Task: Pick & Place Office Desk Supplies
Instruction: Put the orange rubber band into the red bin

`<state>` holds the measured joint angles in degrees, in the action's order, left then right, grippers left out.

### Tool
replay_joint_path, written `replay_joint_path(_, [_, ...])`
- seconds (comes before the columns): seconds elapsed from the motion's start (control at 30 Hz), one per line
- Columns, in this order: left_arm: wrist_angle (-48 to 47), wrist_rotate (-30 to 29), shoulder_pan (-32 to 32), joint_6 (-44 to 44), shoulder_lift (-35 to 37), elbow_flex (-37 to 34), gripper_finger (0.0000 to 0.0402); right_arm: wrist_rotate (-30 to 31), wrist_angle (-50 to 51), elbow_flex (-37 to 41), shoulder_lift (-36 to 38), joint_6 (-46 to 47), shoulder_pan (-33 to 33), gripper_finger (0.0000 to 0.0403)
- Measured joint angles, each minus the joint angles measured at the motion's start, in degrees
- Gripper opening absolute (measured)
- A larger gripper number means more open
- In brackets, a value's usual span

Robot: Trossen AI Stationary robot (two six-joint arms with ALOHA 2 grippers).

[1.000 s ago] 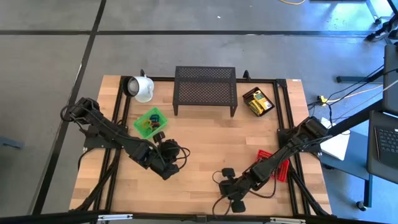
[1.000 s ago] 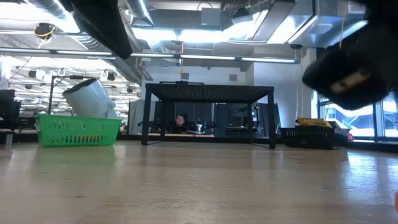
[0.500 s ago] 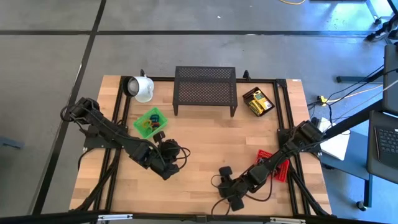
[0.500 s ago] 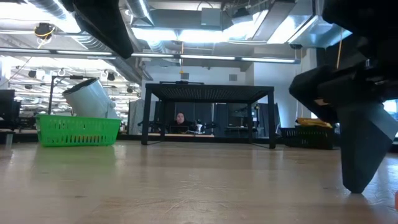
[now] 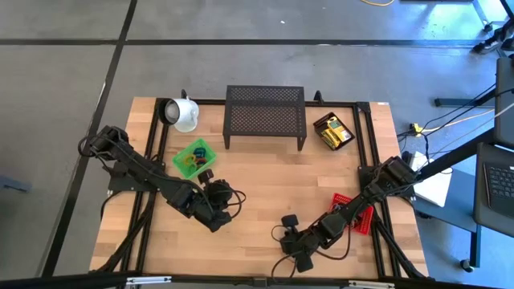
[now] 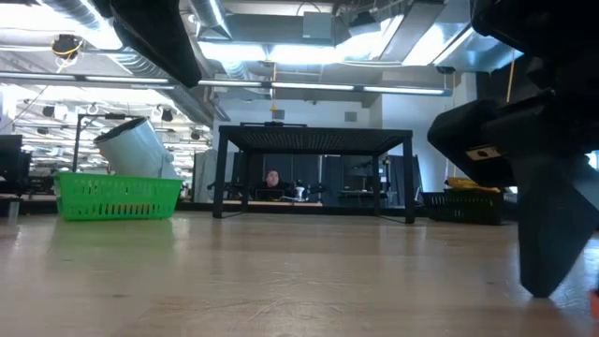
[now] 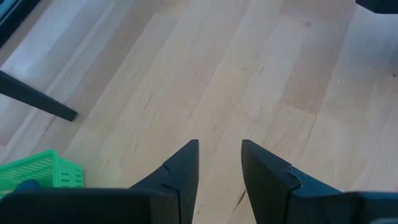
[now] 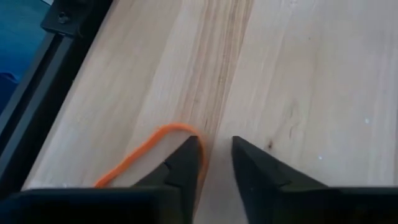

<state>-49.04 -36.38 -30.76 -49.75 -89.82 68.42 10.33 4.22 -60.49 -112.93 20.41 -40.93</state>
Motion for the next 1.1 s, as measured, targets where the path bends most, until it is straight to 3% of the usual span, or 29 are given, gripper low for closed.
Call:
replay_joint_path(0.2, [0.00,-0.02,0.00,0.01,0.00,0.00,0.0114,-0.33,-0.09,0.00,-0.08,0.10,-0.04,0.0012])
replay_joint_path(0.5, [0.00,-0.02,0.00,-0.01,0.00,0.00,0.0114,0.38,1.09,0.28,1.30,-0.29,-0.04,0.0004])
replay_joint_path(0.8, [0.00,-0.32,0.00,0.12,0.00,0.00,0.0114,13.88,0.72,0.35,7.29,-2.24,0.56,0.0003])
replay_joint_path(1.1, [0.00,-4.46,0.00,0.93,0.00,0.00,0.0114,27.28,-7.51,0.30,14.77,-9.77,3.83,0.0005])
